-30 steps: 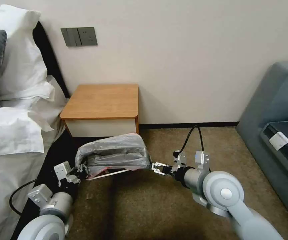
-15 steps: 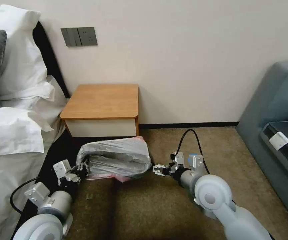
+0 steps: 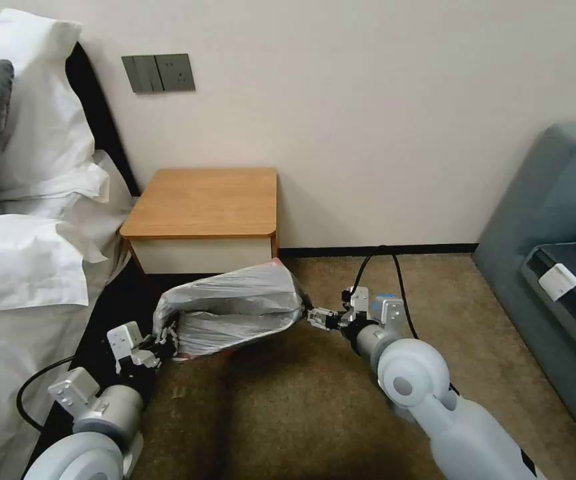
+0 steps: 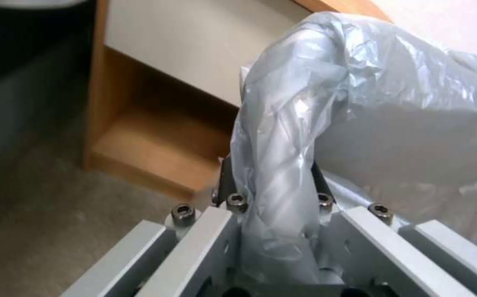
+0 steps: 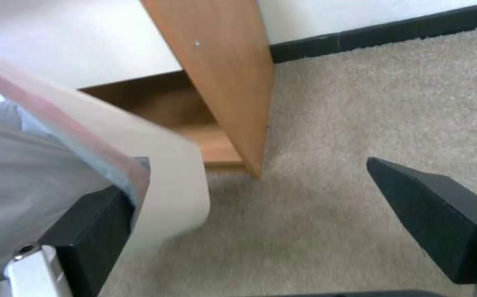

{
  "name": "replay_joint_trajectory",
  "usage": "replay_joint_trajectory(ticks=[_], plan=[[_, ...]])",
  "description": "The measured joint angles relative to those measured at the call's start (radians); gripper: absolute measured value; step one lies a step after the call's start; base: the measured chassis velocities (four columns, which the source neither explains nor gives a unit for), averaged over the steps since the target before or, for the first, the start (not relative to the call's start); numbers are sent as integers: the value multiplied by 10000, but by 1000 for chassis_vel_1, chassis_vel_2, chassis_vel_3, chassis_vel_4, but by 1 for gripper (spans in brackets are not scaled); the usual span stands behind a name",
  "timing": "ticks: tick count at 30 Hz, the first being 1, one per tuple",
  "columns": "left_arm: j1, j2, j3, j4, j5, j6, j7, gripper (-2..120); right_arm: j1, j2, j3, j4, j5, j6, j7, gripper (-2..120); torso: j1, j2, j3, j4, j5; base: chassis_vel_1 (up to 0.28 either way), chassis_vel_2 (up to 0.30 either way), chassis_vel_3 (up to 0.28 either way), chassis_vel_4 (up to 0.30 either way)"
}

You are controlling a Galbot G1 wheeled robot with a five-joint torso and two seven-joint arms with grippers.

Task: Pick up the garbage bag from the table and place it over the trash can.

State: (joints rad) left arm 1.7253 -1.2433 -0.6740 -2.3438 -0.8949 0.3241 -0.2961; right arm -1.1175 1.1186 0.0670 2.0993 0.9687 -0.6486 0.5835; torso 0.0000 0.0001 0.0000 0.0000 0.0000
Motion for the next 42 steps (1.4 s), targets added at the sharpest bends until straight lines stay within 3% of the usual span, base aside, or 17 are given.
replay_joint_trajectory(ticks=[5,17,20,23,24,27,28,31,36,42], plan=[[-150,0,-155,367,541,-271,27,4,-566,-429,135,857,30,-24,-301,100,0,0,0,-1,0,0,0,0,0],[-117,4,-402,481,604,-341,105,4,-1661,-978,948,2884,439,73,-807,100,0,0,-1,-1,1,0,0,0,0],[-72,21,-394,520,989,-421,275,4,-1524,-1174,1166,3266,602,116,-1188,100,0,-1,-1,-2,1,0,0,0,0],[-17,79,-196,545,1819,-591,560,4,-399,-1913,947,3485,424,293,-2740,100,0,0,0,-1,1,0,0,0,0],[-17,79,-196,545,1819,-591,560,4,-399,-1913,947,3485,424,293,-2740,100,0,0,0,-1,1,0,0,0,0],[-11,93,96,513,2420,-657,677,4,1347,-2597,-482,3033,-395,966,-4820,95,-1,0,0,2,-4,0,0,0,0],[-11,93,96,513,2420,-657,677,4,1347,-2597,-482,3033,-395,966,-4820,95,-1,0,0,2,-4,0,0,0,0],[17,39,278,431,2796,-658,735,4,3221,-2440,-2535,1991,-2650,1452,-6705,80,0,0,1,1,-1,0,0,0,0],[120,-4,289,427,3290,-722,954,4,4573,-1673,-4305,806,-4975,1765,-7567,64,0,-1,1,2,-1,0,0,0,0],[128,-33,209,429,3587,-787,1087,4,5237,-928,-5199,-121,-6697,1839,-8664,43,0,-1,1,2,-2,0,0,0,0]])
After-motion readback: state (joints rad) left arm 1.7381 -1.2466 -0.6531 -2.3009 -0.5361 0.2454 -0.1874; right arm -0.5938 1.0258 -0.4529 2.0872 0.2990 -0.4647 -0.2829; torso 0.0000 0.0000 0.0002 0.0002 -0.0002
